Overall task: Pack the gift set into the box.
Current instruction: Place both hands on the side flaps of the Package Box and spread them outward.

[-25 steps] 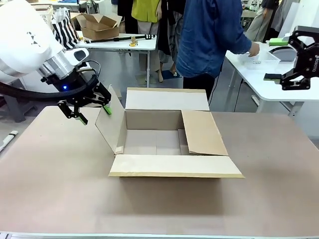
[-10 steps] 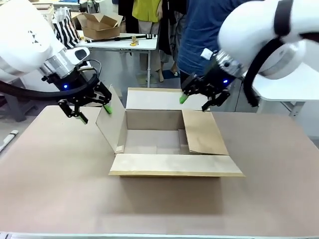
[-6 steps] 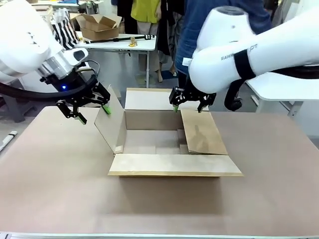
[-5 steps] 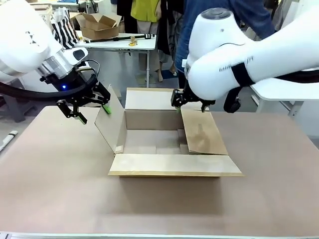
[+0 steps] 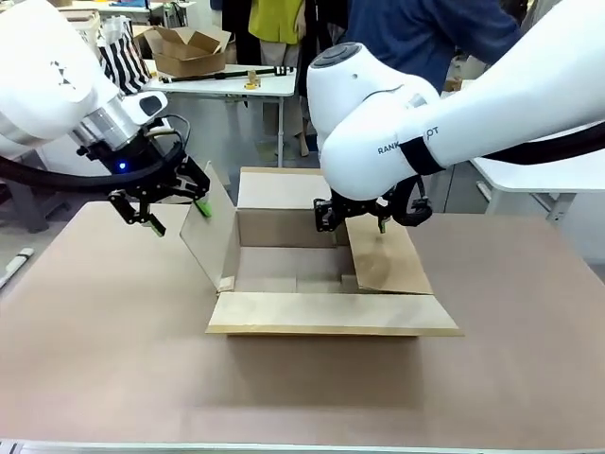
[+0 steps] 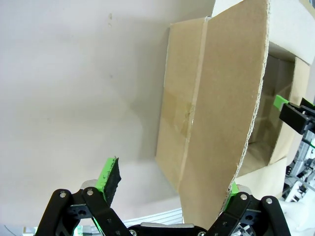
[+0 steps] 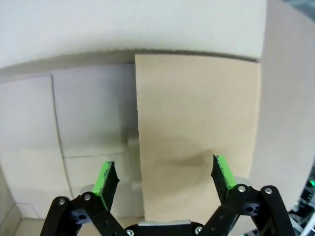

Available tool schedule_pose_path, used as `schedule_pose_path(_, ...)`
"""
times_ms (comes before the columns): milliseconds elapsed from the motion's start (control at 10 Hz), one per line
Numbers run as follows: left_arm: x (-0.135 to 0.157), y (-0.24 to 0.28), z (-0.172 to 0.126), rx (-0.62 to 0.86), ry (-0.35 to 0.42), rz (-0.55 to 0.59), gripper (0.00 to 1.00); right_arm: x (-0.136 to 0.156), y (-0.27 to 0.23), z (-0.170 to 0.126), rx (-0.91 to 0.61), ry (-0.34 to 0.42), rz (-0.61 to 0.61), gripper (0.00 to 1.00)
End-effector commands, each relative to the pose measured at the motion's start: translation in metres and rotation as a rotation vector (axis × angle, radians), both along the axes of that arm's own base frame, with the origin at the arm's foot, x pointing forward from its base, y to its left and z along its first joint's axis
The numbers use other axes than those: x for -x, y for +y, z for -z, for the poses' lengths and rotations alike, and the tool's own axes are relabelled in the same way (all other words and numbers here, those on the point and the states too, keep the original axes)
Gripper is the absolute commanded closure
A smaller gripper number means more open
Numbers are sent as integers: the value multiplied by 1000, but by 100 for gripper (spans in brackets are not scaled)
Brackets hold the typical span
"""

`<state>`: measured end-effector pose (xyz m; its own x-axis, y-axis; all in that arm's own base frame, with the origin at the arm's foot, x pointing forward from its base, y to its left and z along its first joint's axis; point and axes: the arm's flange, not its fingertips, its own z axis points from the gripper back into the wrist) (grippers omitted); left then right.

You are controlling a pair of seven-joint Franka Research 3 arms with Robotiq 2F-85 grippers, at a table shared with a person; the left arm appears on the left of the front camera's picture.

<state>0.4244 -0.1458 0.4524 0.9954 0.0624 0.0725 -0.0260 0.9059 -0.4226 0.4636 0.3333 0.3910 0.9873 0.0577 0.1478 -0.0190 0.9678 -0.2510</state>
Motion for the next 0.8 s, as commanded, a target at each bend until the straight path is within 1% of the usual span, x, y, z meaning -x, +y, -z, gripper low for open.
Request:
schedule_pose_path(0,0,2,-1,-15,-4,5,0,-8,3,2,78,14,18,0)
schedule_pose_path(100,0,2,-1,-15,-4,5,0,-6,-1,7,156,12,27,0)
schedule_pose_path(200,0,2,-1,-15,-4,5,0,-6,-7,8,167,8,33,0)
schedule_pose_path(300,0,2,-1,-15,-4,5,0,-5,-13,4,181,-14,57,0)
schedule_pose_path(400,0,2,-1,-15,-4,5,0,-4,-19,-6,186,-51,70,0)
schedule_pose_path(500,0,2,-1,-15,-4,5,0,0,-24,-20,153,-109,47,0)
schedule_pose_path(700,0,2,-1,-15,-4,5,0,7,-37,-43,155,-166,69,0)
